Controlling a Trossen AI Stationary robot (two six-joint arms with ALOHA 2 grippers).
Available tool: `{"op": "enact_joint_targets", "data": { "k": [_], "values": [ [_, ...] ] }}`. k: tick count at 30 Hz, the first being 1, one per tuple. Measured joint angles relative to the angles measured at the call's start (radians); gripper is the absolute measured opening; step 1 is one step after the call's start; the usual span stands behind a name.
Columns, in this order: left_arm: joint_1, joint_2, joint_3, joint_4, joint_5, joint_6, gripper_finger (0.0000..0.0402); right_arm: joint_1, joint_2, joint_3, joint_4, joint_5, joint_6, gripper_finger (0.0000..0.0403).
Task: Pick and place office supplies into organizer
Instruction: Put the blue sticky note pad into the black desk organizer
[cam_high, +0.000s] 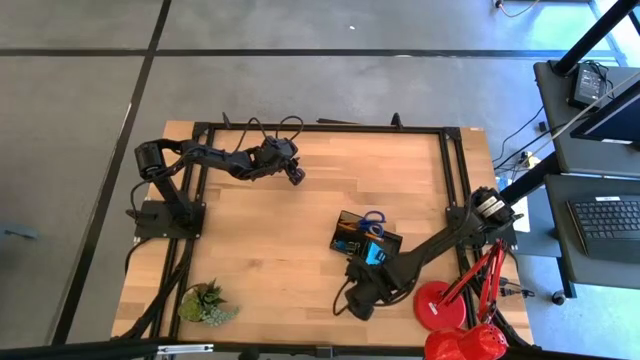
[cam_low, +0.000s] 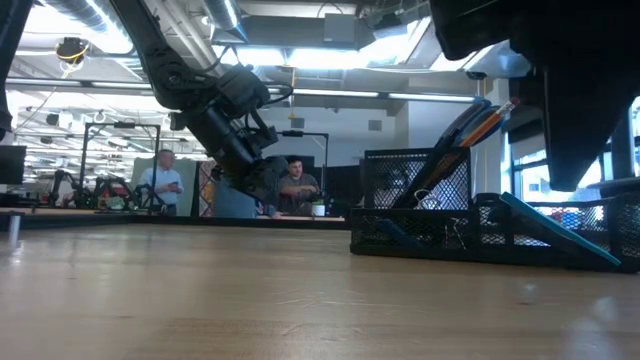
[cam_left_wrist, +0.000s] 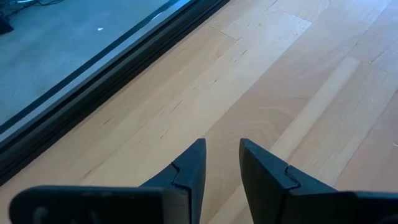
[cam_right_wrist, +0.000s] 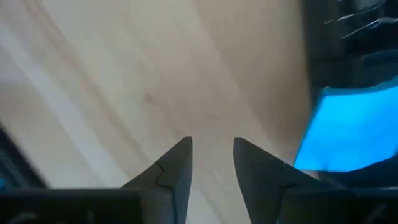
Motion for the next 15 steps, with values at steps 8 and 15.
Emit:
{"op": "enact_joint_targets", "data": {
  "k": [8,15],
  "values": [
    [0.000,0.000,0.000,0.000,0.000,0.000,0.0091,-0.001,0.005,0.000,-0.116,0.060,0.167,0.0120],
    [0.000,0.000,0.000,0.000,0.000,-0.001,0.0093,-0.008,0.005,0.000,-0.130,0.061,0.288,0.0120]
  ]
}}
